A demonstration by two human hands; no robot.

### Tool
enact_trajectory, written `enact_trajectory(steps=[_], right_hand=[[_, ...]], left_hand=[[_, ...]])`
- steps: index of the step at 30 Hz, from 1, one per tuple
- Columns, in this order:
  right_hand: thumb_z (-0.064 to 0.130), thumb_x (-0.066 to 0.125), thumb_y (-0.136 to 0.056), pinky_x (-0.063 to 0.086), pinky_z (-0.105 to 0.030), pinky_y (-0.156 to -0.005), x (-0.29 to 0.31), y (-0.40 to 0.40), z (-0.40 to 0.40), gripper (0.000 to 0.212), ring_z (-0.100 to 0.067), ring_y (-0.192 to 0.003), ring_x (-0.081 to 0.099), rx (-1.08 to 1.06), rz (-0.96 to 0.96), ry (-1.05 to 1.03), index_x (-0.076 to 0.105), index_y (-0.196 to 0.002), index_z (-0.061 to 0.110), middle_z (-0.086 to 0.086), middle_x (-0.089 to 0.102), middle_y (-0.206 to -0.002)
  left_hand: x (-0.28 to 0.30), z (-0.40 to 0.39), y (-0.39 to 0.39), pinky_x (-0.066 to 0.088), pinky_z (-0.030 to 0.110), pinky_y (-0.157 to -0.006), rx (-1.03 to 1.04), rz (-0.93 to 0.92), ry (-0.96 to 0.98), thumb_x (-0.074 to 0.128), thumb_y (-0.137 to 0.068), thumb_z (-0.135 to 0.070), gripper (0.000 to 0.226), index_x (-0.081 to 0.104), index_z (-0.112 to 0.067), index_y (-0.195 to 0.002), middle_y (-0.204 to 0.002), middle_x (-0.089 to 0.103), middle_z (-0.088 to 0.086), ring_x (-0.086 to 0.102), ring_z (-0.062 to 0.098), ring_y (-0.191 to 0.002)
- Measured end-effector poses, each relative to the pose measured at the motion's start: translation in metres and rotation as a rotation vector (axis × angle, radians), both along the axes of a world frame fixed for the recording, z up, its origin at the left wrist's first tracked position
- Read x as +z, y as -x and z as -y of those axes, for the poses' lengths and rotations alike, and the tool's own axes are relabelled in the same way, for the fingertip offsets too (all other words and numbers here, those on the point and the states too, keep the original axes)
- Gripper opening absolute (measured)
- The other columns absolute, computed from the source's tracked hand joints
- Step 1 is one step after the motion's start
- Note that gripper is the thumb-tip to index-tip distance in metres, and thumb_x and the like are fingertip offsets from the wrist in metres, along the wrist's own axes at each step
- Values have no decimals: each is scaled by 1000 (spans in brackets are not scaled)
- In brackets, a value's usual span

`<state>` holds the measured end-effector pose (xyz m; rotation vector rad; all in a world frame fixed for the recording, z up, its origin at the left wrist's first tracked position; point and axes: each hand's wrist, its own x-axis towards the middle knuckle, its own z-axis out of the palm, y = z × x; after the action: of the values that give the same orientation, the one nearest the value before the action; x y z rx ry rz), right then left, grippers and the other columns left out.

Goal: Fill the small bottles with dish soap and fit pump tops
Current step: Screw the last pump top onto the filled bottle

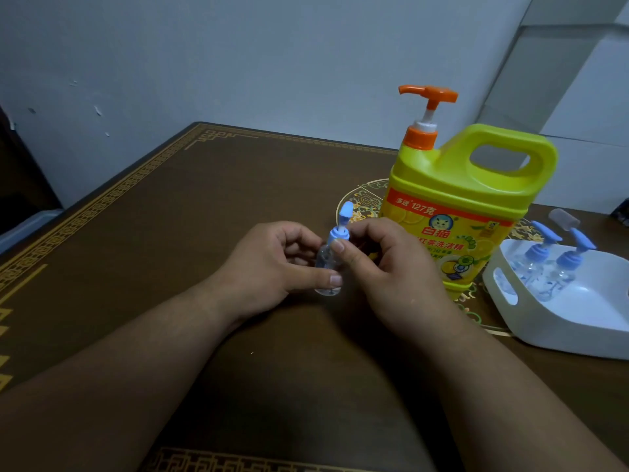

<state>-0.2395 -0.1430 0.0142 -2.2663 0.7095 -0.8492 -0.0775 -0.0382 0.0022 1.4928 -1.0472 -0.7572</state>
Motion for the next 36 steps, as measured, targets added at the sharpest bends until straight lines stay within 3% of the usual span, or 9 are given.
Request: enact_trajectory(steps=[5, 8, 10, 14, 19, 22, 23, 27, 36], right_hand=[[40, 78, -87, 46, -19, -67, -4, -1, 2, 17, -11, -81, 62, -19, 62, -67, 67, -92, 28, 7, 65, -89], [43, 73, -91, 51, -23, -73, -4, -1, 0, 21, -10, -88, 62, 13, 79, -86, 66, -108, 32, 6, 64, -96], [41, 67, -95, 49, -18, -76, -2, -1, -2, 25, -4, -91, 60, 22, 79, -76, 68, -116, 27, 7, 62, -101], [35, 68, -96, 45, -13, -69, -1, -1, -3, 6, -6, -86, 60, 17, 110, -49, 70, -100, 32, 6, 63, -96], [42, 75, -90, 44, -27, -58, -5, -2, -4, 21, -15, -71, 55, -24, 95, -6, 62, -89, 26, 4, 57, -78], [45, 74, -89, 52, -42, -65, -5, -2, -3, 22, -20, -77, 59, -15, 109, -18, 66, -96, 26, 0, 60, -83], [45, 73, -90, 53, -41, -66, -4, -2, -3, 21, -19, -80, 60, -3, 121, -29, 67, -97, 26, 0, 61, -85], [31, 71, -94, 39, -15, -60, 1, 0, -6, 8, -9, -74, 53, 11, 134, -6, 67, -89, 29, 3, 54, -82], [43, 80, -83, 46, -31, -59, -1, 0, -4, 27, -16, -73, 55, -36, 90, 38, 60, -80, 26, 3, 58, -79]], left_hand=[[-3, 2, 0, 63, 30, -81, 11, 24, -16, 94, -66, 0, 43, 74, -4, -104, -97, 81, 13, 77, 21, -88], [-4, 3, -3, 62, 36, -85, 26, -1, -1, 91, -68, 5, 40, 74, -5, -103, -97, 81, 14, 76, 23, -88], [-4, 3, -4, 61, 34, -84, 27, -16, 6, 92, -67, 3, 42, 74, -4, -104, -97, 81, 14, 75, 21, -87], [-3, 3, -2, 61, 41, -87, 26, -32, 17, 94, -63, -4, 47, 73, -2, -105, -97, 80, 15, 74, 23, -87], [-2, 2, 0, 61, 44, -88, 20, -9, 12, 90, -67, 9, 41, 73, -1, -103, -97, 79, 18, 73, 24, -87], [-2, 2, 1, 62, 38, -85, 18, -11, 17, 90, -68, 8, 41, 73, -1, -104, -96, 80, 17, 74, 23, -87], [-2, 2, 1, 62, 36, -85, 18, -18, 21, 91, -67, 6, 42, 73, -1, -105, -97, 80, 16, 74, 22, -87], [-2, 1, 1, 62, 37, -86, 15, -53, 50, 93, -60, -9, 51, 74, -3, -107, -98, 81, 13, 76, 22, -88], [-1, 1, 2, 64, 28, -83, -40, 11, 55, 86, -69, 15, 40, 75, -2, -104, -98, 82, 13, 79, 23, -92]])
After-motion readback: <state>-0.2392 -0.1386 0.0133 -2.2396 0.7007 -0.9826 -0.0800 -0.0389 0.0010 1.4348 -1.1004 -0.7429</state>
